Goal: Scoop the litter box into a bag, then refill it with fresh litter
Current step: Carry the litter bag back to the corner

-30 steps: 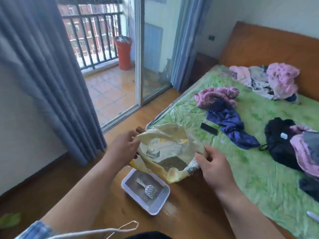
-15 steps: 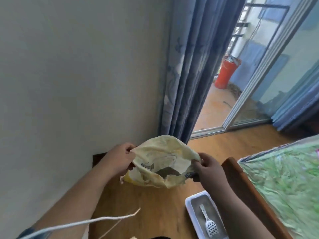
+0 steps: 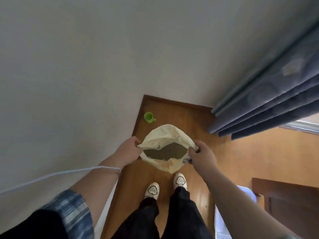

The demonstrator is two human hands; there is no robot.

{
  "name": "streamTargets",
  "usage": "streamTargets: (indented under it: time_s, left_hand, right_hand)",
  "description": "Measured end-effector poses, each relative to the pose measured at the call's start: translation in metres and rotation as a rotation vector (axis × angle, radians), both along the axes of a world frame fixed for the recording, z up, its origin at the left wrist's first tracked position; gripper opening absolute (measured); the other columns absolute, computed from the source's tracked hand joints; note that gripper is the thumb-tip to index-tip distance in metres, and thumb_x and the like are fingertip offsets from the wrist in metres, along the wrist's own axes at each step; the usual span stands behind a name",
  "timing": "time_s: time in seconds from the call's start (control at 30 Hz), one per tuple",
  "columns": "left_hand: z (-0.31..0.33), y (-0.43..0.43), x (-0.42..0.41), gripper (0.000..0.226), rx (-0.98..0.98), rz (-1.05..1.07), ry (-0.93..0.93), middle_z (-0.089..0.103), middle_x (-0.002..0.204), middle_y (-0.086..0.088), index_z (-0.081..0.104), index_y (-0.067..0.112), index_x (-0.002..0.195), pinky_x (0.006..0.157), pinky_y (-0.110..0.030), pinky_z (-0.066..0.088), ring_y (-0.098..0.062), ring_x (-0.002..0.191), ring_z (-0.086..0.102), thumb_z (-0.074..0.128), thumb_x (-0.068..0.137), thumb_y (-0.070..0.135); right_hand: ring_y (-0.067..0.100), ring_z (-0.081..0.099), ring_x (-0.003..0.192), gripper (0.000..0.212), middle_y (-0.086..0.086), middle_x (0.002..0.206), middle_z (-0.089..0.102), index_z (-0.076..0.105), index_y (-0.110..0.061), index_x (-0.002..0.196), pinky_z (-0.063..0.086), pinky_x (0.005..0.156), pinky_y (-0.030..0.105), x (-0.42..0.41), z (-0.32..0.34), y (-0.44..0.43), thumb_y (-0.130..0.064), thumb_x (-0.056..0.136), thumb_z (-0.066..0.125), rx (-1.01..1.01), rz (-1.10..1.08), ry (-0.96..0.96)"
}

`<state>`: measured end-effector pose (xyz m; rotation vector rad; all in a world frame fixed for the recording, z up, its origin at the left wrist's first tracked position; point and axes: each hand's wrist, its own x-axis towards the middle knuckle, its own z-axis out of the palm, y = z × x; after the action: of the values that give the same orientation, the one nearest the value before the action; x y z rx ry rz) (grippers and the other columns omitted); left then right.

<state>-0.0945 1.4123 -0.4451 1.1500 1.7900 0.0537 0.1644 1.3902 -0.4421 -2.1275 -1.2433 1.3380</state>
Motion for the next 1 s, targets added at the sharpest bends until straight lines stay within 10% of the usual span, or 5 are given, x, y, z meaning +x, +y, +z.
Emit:
streamTargets:
  time_s: [0.17, 0.53, 1.0]
  left_hand:
    - [-0.172, -0.013, -0.009, 0.014, -0.088, 0.18, 0.095, 0.063, 0.095, 0.0, 0.05, 0.025, 0.108, 0.06, -0.029, 0.052, -0.016, 0.077, 0.065, 0.055, 0.095, 0.026]
    - [-0.477, -0.053, -0.054, 0.029, -0.209, 0.814, -0.048, 0.073, 0.093, -0.008, 0.056, 0.013, 0.119, 0.053, -0.025, 0.056, -0.013, 0.067, 0.074, 0.06, 0.09, 0.016]
    - [-0.514, -0.05, -0.074, 0.046, -0.335, 0.926, -0.034, 0.062, 0.098, -0.002, 0.041, 0.019, 0.139, 0.082, -0.043, 0.06, -0.022, 0.09, 0.068, 0.053, 0.095, 0.021]
  right_hand:
    - [0.009, 0.061, 0.064, 0.022, -0.007, 0.081, 0.063, 0.06, -0.025, 0.118, 0.039, 0.045, 0.02, -0.031, -0.165, 0.046, -0.023, 0.098, 0.05, -0.107, 0.184, -0.058]
    - [0.012, 0.061, 0.082, 0.033, -0.01, 0.099, 0.062, 0.054, -0.034, 0.134, 0.049, 0.061, 0.027, -0.126, -0.457, 0.123, -0.031, 0.102, 0.048, -0.003, 0.538, -0.116]
    - [0.01, 0.06, 0.105, 0.047, -0.012, 0.136, 0.054, 0.04, -0.04, 0.146, 0.05, 0.071, 0.021, -0.183, -0.518, 0.107, -0.03, 0.101, 0.049, -0.08, 0.548, 0.006]
